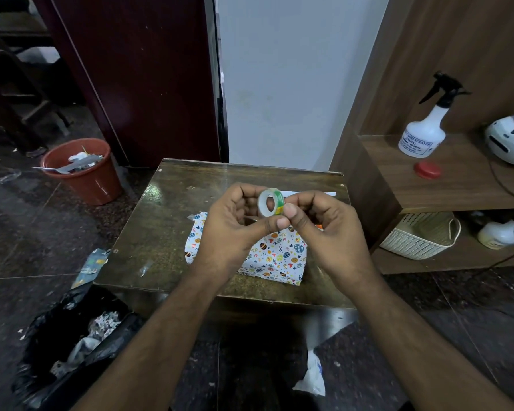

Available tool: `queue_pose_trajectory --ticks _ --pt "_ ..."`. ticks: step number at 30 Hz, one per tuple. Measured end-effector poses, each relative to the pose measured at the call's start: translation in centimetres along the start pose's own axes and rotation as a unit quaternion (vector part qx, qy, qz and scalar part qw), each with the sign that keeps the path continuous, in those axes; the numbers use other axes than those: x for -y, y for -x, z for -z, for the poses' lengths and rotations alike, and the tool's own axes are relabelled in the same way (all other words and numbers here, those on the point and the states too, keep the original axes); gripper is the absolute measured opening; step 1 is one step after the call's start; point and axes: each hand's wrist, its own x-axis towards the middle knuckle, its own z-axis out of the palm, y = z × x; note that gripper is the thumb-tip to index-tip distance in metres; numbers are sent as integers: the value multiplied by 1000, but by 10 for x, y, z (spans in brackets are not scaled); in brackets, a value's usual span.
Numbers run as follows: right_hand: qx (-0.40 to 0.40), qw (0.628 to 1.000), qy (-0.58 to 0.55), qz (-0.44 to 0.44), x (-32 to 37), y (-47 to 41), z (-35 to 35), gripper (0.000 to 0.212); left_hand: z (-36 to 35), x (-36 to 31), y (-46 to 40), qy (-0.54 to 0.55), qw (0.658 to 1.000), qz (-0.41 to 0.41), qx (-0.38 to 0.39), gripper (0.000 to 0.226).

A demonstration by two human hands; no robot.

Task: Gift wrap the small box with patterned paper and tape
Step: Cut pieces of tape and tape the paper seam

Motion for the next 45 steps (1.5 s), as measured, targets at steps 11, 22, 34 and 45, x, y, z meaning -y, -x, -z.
queue_pose_trajectory --ticks 11,22,34,45 --pt "-7 1000 7 -18 0 -2 0 7 -1 2 0 -16 998 -40 52 76" --pt "18 993 114 9 -2 -1 2 14 5 -1 4 -304 943 -134 3 36" --pt "-27 1000 -1 8 6 -2 -2 16 -4 -4 7 -189 979 -65 39 14" --pt "-82 996 3 28 8 -1 -8 10 -12 -2 5 -150 988 7 17 37"
